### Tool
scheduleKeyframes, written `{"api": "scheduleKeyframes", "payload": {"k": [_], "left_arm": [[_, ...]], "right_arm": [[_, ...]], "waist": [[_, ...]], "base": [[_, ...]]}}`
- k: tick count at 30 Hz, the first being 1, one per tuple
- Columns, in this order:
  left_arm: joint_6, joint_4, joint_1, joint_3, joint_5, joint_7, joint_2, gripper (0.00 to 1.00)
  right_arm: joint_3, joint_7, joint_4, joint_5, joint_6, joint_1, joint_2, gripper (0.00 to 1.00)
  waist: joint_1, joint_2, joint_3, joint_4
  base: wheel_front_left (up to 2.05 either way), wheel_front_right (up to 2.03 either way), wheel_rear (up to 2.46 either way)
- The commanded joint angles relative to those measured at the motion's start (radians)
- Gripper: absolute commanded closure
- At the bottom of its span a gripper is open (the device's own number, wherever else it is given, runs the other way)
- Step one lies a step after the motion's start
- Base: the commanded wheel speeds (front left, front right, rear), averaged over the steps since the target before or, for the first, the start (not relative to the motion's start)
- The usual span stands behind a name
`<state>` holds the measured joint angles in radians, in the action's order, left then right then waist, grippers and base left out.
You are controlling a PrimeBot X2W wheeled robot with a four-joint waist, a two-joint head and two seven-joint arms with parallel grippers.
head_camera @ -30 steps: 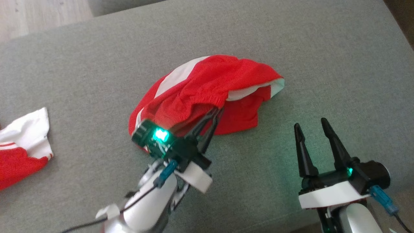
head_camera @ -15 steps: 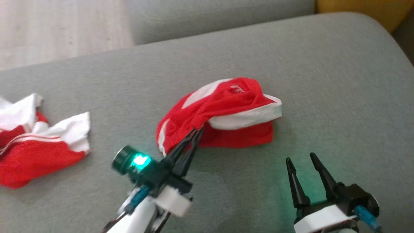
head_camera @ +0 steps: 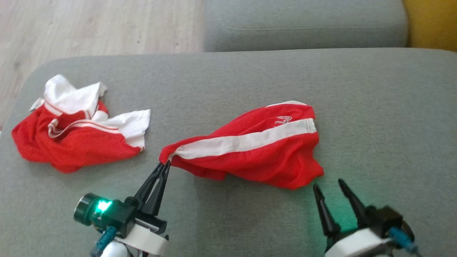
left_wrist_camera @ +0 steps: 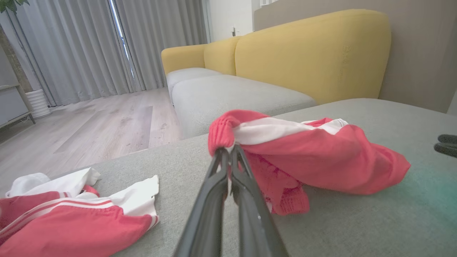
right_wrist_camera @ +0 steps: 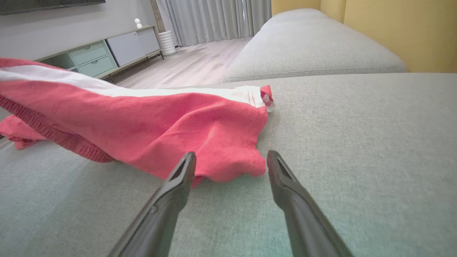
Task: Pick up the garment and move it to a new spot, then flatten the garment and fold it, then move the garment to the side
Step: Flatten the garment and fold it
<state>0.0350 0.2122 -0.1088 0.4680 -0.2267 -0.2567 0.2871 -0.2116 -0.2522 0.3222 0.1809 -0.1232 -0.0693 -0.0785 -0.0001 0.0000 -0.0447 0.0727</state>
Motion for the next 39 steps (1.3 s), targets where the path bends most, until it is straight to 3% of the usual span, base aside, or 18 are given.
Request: {"api": "scheduleKeyframes", "payload": {"k": [1,7,12,17,21,22,23,24,25,34,39], "left_arm": [[-0.001,-0.034,-0.044,-0.047,0.005,-0.005,0.022,1.0],[0.005,-0.021,-0.063,-0.063,0.005,-0.005,0.032,1.0],[0.007,0.003,-0.084,-0.067,0.017,-0.005,0.034,1.0],[0.009,0.013,-0.107,-0.058,0.036,-0.005,0.019,1.0],[0.016,0.024,-0.124,-0.047,0.048,-0.005,0.003,1.0],[0.017,0.026,-0.128,-0.046,0.05,-0.005,0.0,1.0],[0.018,0.028,-0.131,-0.046,0.052,-0.005,-0.002,1.0],[0.018,0.03,-0.133,-0.046,0.054,-0.005,-0.004,1.0],[0.019,0.031,-0.134,-0.048,0.055,-0.005,-0.006,1.0],[0.024,0.008,-0.126,-0.073,0.061,-0.005,0.004,1.0],[0.051,-0.046,-0.169,-0.069,0.061,-0.005,0.033,1.0]], "right_arm": [[-0.027,-0.01,-0.012,0.033,-0.008,0.084,-0.034,0.0],[-0.109,0.0,0.102,0.195,-0.008,0.241,-0.113,0.0],[-0.255,0.112,0.201,0.378,-0.008,0.441,-0.205,0.0],[-0.366,0.22,0.276,0.543,-0.008,0.572,-0.248,0.0],[-0.443,0.262,0.327,0.609,-0.008,0.623,-0.273,0.01],[-0.461,0.262,0.331,0.623,-0.008,0.63,-0.277,0.12],[-0.473,0.259,0.334,0.639,-0.008,0.635,-0.279,0.38],[-0.487,0.255,0.335,0.653,-0.008,0.639,-0.283,0.81],[-0.501,0.248,0.335,0.665,-0.008,0.643,-0.288,1.0],[-0.551,0.093,0.324,0.713,-0.008,0.666,-0.338,1.0],[-0.526,0.025,0.247,0.727,-0.008,0.687,-0.406,1.0]], "waist": [[0.0001,0.0,-0.02,0.03],[0.0001,0.0,-0.063,0.055],[0.0001,0.0,-0.104,0.067],[0.0001,0.0,-0.133,0.081],[0.0001,0.0,-0.141,0.096],[0.0001,0.0,-0.142,0.098],[0.0001,0.0,-0.142,0.1],[0.0001,0.0,-0.142,0.101],[0.0001,0.0,-0.141,0.1],[0.0001,0.0,-0.102,0.057],[0.0001,0.0,-0.075,0.003]], "base": [[0.0,0.0,0.0],[0.0,0.0,0.0],[0.0,0.0,0.0],[0.0,0.0,0.0],[0.0,0.0,0.0],[0.0,0.0,0.0],[0.0,0.0,0.0],[0.0,0.0,0.0],[0.0,0.0,0.0],[0.0,0.0,0.0],[0.0,0.0,0.0]]}}
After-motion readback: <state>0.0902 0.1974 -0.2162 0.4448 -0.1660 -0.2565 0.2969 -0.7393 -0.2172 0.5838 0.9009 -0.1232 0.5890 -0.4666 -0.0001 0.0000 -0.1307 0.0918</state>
